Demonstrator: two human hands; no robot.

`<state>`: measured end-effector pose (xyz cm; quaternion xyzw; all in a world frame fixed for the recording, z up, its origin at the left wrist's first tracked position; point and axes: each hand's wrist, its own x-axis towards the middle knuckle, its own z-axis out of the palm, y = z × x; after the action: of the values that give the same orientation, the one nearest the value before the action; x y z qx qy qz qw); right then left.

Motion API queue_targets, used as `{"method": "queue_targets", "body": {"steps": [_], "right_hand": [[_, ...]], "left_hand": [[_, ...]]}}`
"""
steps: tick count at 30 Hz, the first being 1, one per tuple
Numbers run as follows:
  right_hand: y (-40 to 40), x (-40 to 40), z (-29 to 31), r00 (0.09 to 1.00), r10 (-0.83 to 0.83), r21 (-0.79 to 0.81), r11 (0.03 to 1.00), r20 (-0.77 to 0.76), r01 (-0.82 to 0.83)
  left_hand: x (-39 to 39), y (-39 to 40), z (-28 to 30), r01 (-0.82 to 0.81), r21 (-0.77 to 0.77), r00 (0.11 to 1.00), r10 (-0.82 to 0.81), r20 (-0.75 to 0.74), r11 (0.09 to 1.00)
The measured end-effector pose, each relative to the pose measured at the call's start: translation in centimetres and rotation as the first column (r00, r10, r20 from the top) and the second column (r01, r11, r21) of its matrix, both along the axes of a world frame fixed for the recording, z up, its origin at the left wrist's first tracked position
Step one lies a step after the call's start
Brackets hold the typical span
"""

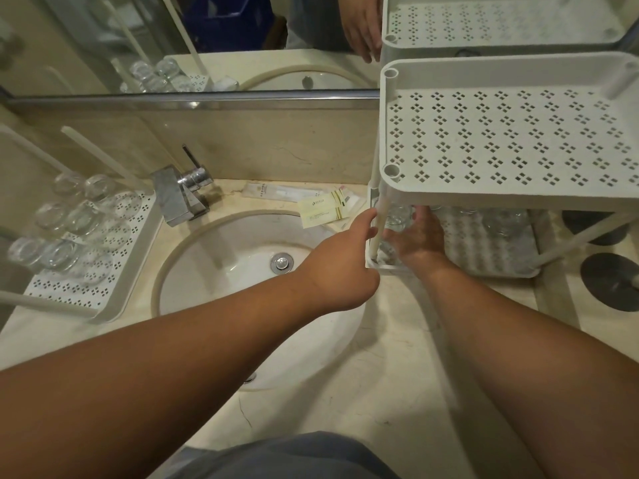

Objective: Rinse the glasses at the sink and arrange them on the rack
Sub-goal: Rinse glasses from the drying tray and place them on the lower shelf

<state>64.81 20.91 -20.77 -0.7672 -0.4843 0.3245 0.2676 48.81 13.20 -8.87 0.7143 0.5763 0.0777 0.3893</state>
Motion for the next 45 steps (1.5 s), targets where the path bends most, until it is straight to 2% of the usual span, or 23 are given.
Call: {"method": "queue_targets", "body": {"steps": [11, 15, 22, 27, 31, 39, 45], "right_hand": [[-0.2, -0.2, 0.8, 0.996, -0.034, -0.043, 0.999, -0.087, 0.03], [-1.5, 0.0, 1.1, 0.991, -0.026, -0.014, 1.0, -0.128, 0.024], [-6.9, -0.6, 2.5, 0.982, -0.13, 0.047, 0.989, -0.135, 0.137], [-11.4, -2.6, 4.1, 0.985, -0.123, 0.098, 0.986, -0.124, 0.135], [-14.3, -6.0, 5.1, 0.967, -0.145, 0.063, 0.985, -0.21, 0.162], [-15.4, -16.3, 6.9, 0.976, 0.068, 0.133, 0.99, -0.209, -0.04], [-13.5, -25.0, 9.5, 0.936, 0.253, 0.182, 0.96, -0.246, -0.212]], "left_hand": [[-0.3, 0.1, -0.3, 0.005, 0.015, 1.0, -0.006, 0.01, 1.0], [-0.8, 0.0, -0.5, -0.018, 0.028, 1.0, 0.018, 0.016, 0.999], [-3.2, -0.8, -1.1, -0.052, 0.039, 0.999, 0.052, 0.003, 0.998], [-6.4, -2.3, -1.4, -0.07, 0.018, 0.997, 0.07, 0.017, 0.997], [-10.0, -3.4, -1.3, -0.111, 0.019, 0.994, 0.11, 0.007, 0.994], [-20.0, -4.7, -0.5, -0.252, 0.039, 0.968, 0.251, 0.033, 0.967], [-27.1, -5.5, 2.4, -0.322, 0.151, 0.944, 0.306, 0.123, 0.934]]}}
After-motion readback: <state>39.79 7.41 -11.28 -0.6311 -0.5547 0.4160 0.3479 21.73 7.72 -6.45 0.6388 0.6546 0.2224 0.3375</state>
